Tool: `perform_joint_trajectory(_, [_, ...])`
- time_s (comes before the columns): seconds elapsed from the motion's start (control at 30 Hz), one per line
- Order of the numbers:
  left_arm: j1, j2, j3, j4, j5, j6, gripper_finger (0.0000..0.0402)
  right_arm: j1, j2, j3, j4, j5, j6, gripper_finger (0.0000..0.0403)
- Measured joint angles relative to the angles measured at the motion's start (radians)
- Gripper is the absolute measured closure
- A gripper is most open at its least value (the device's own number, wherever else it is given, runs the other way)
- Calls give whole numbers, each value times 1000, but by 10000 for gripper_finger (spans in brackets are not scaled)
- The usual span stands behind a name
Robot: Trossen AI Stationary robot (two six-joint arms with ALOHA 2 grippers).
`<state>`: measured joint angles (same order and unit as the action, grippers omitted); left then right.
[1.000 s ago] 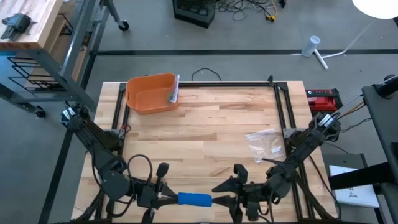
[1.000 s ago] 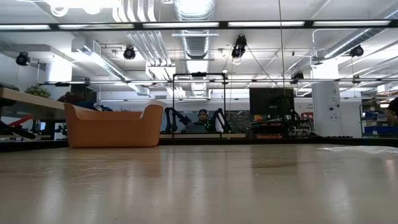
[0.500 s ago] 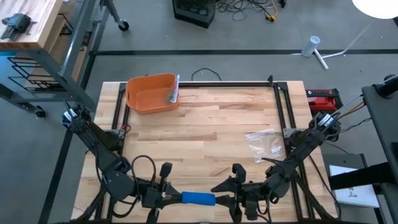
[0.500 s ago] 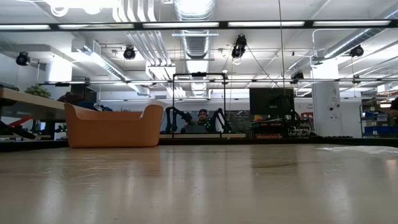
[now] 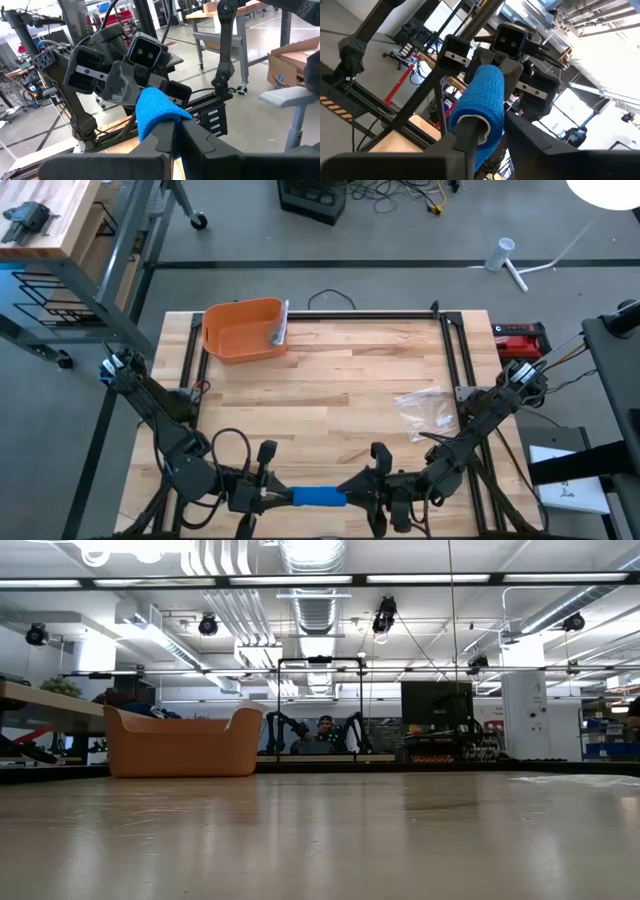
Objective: Roll bandage
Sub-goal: Roll the blue bandage
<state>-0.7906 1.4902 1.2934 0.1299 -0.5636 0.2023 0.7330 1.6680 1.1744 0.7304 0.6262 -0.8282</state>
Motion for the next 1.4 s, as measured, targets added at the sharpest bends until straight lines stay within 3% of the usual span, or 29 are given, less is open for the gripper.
perform_joint_trajectory(0.13, [0, 0, 0, -26, 0, -11, 393, 0, -3, 0, -1, 10, -10, 389])
perform_joint_trajectory(0.33, [-25, -38, 0, -114, -29, -47, 380, 18, -45, 0, -78, 76, 33, 393])
perform_joint_trajectory(0.57, [-72, -85, 0, -301, -226, -128, 343, 42, -123, 0, -180, 116, 166, 398])
perform_joint_trajectory(1.1, [54, 8, 0, -254, -182, -186, 209, 37, -135, 0, -173, 117, 120, 400])
perform_joint_trajectory(1.3, [67, 13, 0, -240, -47, -214, 176, 37, -135, 0, -173, 205, 101, 401])
perform_joint_trajectory(1.4, [67, 13, 0, -238, -45, -221, 169, 37, -135, 0, -172, 212, 84, 401])
